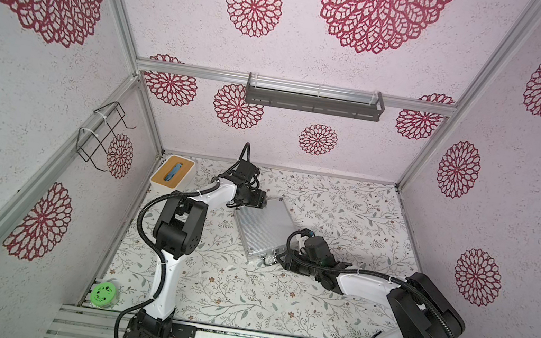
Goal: Close the poker set cases
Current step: Fasten the fastener on the poker set case.
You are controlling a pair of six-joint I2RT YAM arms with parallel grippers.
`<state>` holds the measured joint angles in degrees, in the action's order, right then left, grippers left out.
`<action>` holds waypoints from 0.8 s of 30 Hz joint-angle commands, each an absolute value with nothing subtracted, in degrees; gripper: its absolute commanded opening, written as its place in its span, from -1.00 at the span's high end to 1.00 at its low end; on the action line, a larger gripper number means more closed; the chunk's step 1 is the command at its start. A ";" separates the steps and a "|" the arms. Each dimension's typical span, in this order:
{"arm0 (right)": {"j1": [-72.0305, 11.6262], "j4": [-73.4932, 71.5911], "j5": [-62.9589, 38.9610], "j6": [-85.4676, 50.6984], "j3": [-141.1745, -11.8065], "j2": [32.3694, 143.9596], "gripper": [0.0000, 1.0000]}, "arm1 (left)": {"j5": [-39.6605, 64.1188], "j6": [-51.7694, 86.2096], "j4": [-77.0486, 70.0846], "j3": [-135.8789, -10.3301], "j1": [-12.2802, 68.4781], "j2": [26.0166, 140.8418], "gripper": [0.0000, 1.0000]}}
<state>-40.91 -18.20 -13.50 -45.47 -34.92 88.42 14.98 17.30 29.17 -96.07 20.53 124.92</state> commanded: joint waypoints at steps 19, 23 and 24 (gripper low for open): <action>-40.44 -26.55 -14.42 -36.46 -26.50 84.16 0.25 | 16.09 17.64 30.76 -90.53 23.90 123.31 -0.41; -40.33 -25.46 -15.51 -32.10 -26.55 85.72 0.20 | 16.02 17.49 30.75 -90.33 23.91 123.31 -0.40; -40.30 -25.57 -15.83 -31.29 -26.47 86.15 0.19 | 16.10 17.43 30.68 -90.34 23.90 123.24 -0.40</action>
<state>-40.71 -24.60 -14.68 -35.94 -26.59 84.97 17.08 18.26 26.92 -92.31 22.96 123.22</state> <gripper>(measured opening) 0.399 0.703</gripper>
